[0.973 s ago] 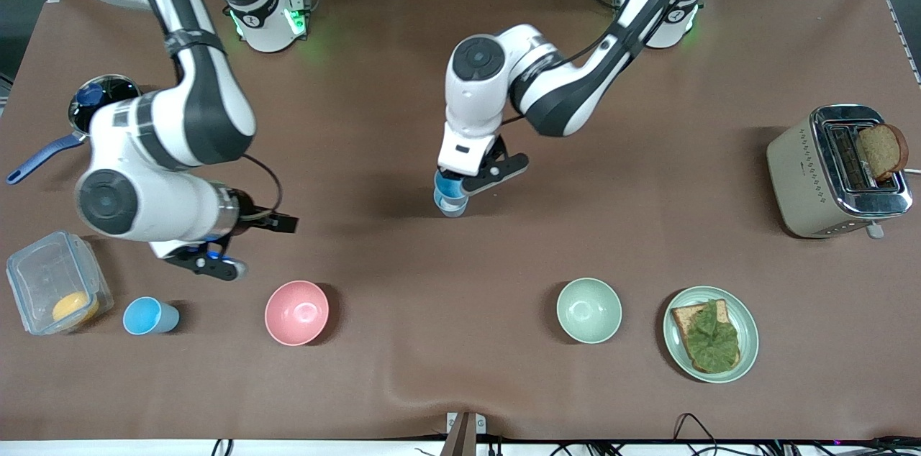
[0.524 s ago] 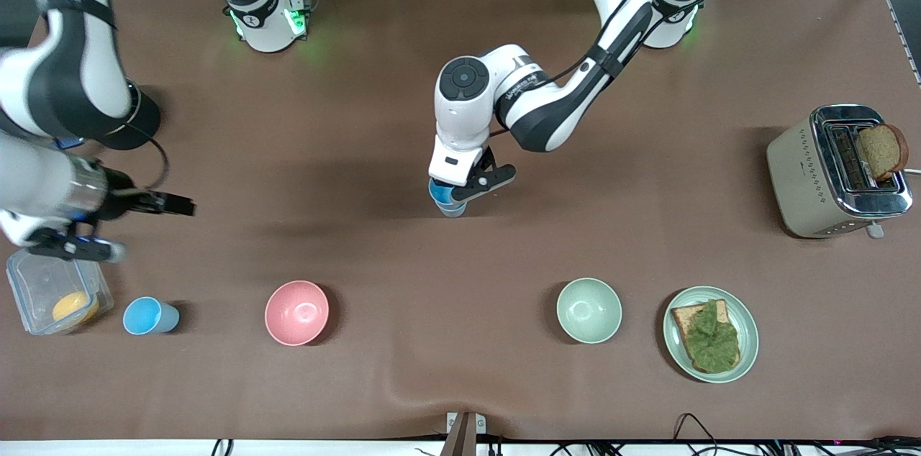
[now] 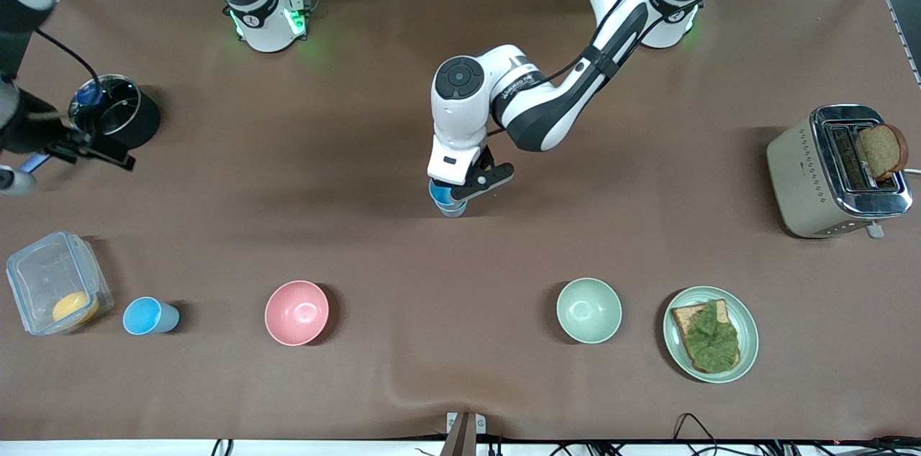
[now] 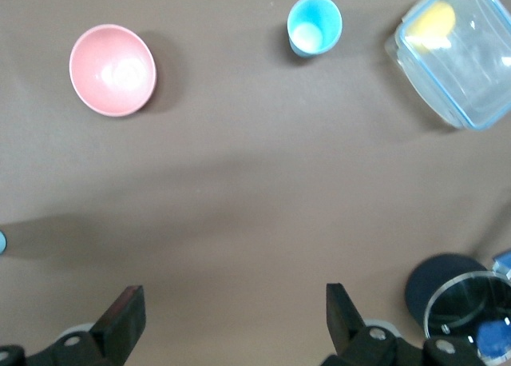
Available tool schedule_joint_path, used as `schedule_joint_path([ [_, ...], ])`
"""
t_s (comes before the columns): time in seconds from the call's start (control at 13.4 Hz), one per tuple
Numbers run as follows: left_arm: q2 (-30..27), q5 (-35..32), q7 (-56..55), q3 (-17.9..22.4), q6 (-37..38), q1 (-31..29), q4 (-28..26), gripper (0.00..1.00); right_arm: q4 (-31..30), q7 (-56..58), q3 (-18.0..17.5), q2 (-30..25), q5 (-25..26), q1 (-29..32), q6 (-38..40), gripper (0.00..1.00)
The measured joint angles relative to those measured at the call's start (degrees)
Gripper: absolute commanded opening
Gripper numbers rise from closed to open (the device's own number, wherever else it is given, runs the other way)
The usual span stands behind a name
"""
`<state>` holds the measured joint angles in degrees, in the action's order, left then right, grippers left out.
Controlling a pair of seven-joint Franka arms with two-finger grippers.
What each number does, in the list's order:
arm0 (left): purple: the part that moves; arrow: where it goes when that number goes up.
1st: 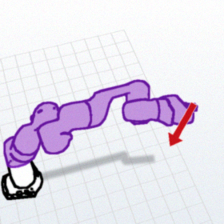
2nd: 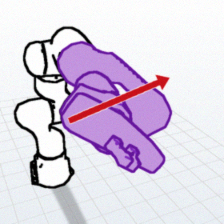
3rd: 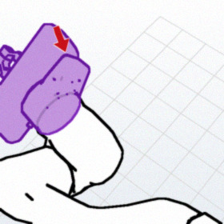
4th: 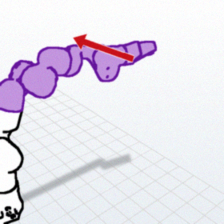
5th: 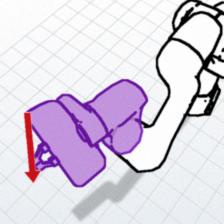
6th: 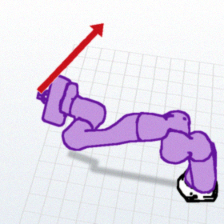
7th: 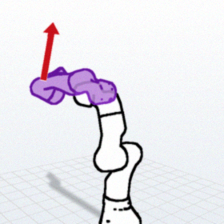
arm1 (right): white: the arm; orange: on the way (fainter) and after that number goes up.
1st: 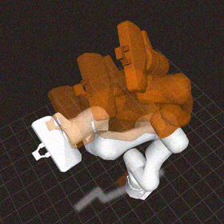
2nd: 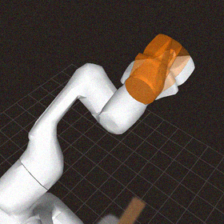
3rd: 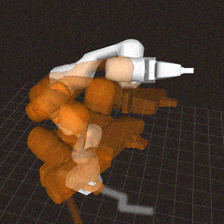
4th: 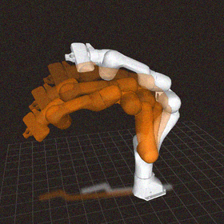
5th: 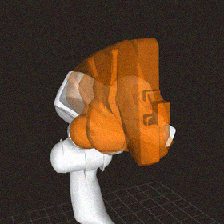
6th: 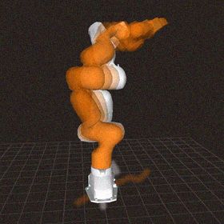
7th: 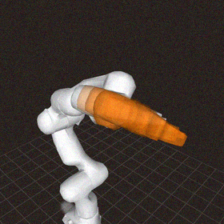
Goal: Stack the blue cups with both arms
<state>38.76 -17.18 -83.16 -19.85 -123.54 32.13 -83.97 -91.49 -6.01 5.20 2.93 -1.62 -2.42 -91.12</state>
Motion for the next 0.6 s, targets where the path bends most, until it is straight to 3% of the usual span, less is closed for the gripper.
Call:
schedule_joint_path([
  [0.3, -2.3, -0.5, -0.1, 1.0, 1.5, -2.5, 1.8, 1.00, 1.5, 0.4, 0.1, -1.1, 0.4, 0.2, 3.7, 1.00],
  [0.6, -13.6, -0.5, 9.4, 0.9, 7.3, -12.6, 3.2, 1.00, 4.6, 1.1, 0.1, -1.1, 0.5, 0.5, 6.3, 1.00],
])
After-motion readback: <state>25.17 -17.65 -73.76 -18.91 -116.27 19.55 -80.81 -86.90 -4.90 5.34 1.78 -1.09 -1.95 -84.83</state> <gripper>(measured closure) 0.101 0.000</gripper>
